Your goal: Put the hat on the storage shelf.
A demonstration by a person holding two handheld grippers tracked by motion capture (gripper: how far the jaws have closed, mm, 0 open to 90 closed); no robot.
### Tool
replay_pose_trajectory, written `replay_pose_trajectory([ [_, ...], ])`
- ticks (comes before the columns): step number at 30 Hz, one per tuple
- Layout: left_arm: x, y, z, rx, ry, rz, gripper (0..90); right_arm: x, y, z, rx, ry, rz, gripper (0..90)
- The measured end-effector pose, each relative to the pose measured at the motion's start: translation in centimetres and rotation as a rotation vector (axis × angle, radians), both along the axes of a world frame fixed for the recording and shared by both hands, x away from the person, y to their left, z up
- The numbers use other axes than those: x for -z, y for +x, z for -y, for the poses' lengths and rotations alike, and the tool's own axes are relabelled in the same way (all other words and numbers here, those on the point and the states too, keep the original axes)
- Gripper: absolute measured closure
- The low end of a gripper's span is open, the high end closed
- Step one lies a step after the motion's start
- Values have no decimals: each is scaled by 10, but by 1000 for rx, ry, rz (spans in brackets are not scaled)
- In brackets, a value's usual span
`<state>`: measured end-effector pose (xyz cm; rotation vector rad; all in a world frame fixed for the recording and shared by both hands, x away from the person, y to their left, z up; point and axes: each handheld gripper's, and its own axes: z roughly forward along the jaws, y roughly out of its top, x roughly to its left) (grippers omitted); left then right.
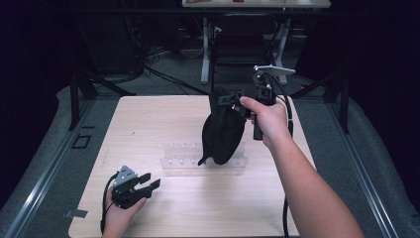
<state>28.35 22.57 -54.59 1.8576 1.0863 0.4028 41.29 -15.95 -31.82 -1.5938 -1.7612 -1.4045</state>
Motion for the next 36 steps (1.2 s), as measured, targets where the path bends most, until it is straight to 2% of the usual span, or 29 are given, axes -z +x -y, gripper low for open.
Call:
replay_pose_trajectory([
  [2, -6, -1, 4, 11, -15, 15, 525, 3, 1, 2, 1, 19, -6, 878],
  [5, -15, -1, 12, 52, -25, 35, 560, 5, 1, 4, 6, 34, -11, 878],
  [8, -24, -1, 22, 105, -20, 63, 588, 6, 1, 5, 2, 40, -11, 877],
  [11, -34, 2, 36, 136, -7, 90, 586, 7, 1, 4, 5, 49, -13, 877],
  [21, -59, 14, 72, 188, -2, 136, 599, 11, 2, 0, 2, 74, -11, 876],
  [23, -62, 17, 79, 196, 14, 143, 606, 11, 2, -1, 1, 76, -11, 876],
  [31, -72, 20, 104, 233, 1, 159, 606, 11, 1, -2, -5, 75, -4, 873],
  [36, -77, 20, 116, 253, 12, 174, 607, 11, 2, -2, -6, 77, -3, 873],
])
